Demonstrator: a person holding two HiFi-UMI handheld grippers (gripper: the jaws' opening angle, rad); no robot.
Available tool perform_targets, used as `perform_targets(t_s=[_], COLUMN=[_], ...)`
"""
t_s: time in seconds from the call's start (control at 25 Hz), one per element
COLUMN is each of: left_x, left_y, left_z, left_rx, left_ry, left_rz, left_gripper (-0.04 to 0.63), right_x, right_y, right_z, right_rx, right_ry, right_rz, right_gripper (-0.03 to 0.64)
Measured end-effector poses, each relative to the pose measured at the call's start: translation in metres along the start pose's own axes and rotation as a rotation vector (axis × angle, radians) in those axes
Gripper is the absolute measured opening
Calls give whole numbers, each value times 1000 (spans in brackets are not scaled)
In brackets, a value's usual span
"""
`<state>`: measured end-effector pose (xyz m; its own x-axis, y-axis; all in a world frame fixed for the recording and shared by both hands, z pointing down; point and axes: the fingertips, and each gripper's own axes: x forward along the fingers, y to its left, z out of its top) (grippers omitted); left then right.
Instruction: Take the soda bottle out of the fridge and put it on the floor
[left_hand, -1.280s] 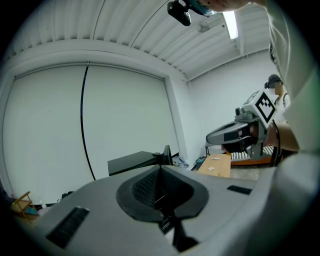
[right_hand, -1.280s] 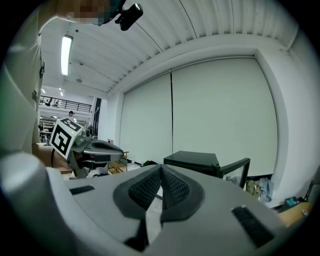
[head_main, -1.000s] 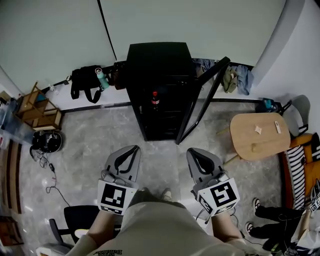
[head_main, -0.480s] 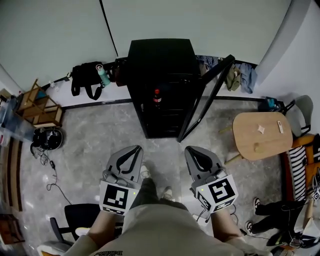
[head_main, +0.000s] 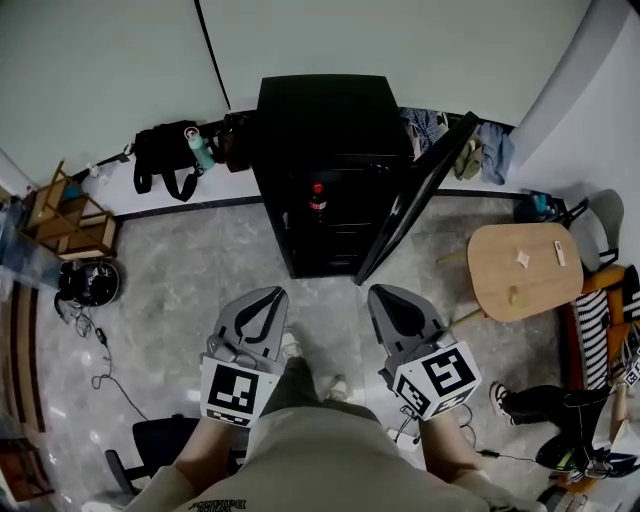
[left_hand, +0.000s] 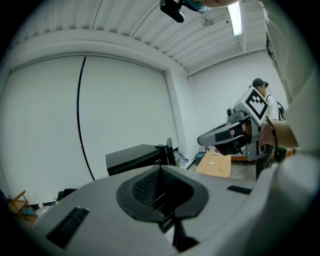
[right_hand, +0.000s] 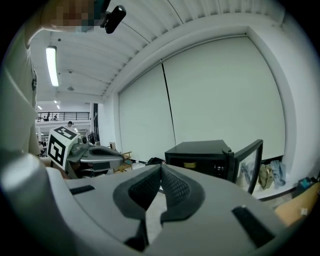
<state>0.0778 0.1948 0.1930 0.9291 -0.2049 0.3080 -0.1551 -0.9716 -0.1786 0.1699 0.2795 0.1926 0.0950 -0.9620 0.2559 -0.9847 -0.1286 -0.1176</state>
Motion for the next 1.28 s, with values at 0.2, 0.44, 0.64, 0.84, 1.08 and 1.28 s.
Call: perform_targets(t_s=[0.2, 0.44, 0.64, 0.84, 1.08, 1.28], left_x=[23, 54, 78, 98, 112, 126], left_y=[32, 77, 114, 147, 170, 183], left_z=[-1, -4, -12, -23, -32, -41], left_rx=[4, -3, -9, -12, -26, -57], left_ry=[-2, -6, -8, -2, 8, 7], left_rz=[-17, -30, -41, -62, -83, -88], left_gripper=[8, 8, 8, 8, 8, 8], right_x=[37, 93, 138, 177, 210, 240], right_y=[-11, -28, -42, -48, -57, -78], right_z=[3, 9, 13, 16, 16, 1], right_rx=[3, -17, -36, -50, -79, -99], right_ry=[17, 53, 73, 82, 86, 107], right_rz=[-27, -50, -82, -114, -146, -167], right_gripper=[-5, -5, -5, -3, -3, -2])
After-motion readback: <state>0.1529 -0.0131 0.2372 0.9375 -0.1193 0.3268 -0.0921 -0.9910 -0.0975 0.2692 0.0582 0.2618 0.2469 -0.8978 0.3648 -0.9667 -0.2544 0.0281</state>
